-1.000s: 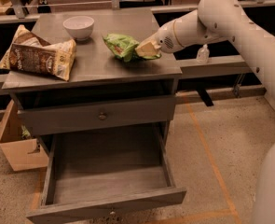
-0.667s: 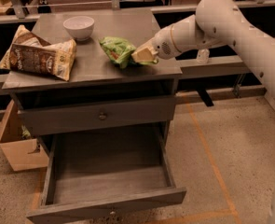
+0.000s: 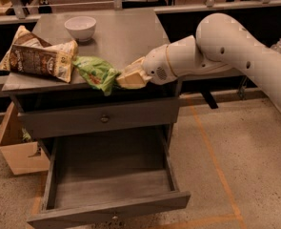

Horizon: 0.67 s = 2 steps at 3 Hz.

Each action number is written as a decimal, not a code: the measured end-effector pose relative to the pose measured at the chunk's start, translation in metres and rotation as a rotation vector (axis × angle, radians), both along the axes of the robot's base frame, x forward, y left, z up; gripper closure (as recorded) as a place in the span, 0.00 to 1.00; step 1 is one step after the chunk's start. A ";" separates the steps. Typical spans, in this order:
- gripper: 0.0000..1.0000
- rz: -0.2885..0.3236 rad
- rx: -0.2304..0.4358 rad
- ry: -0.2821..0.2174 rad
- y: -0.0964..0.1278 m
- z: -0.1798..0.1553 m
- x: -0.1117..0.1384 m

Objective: Place green rice chip bag into middle drawer

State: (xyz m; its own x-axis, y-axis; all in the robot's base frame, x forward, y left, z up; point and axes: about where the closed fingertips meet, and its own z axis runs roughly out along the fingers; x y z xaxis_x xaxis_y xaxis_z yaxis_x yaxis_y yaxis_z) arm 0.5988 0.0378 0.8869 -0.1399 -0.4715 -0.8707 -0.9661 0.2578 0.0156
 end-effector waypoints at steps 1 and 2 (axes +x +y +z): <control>1.00 0.101 0.001 0.003 0.008 0.006 -0.045; 1.00 0.189 -0.060 0.005 0.020 -0.018 -0.084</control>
Offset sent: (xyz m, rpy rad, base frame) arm -0.1216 0.0251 -0.0454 -0.1365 -0.0009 0.2676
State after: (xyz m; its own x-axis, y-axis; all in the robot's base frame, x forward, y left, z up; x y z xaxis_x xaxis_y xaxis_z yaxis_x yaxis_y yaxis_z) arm 0.5149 0.0582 0.8689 -0.0487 -0.5409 -0.8397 -0.9973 0.0728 0.0109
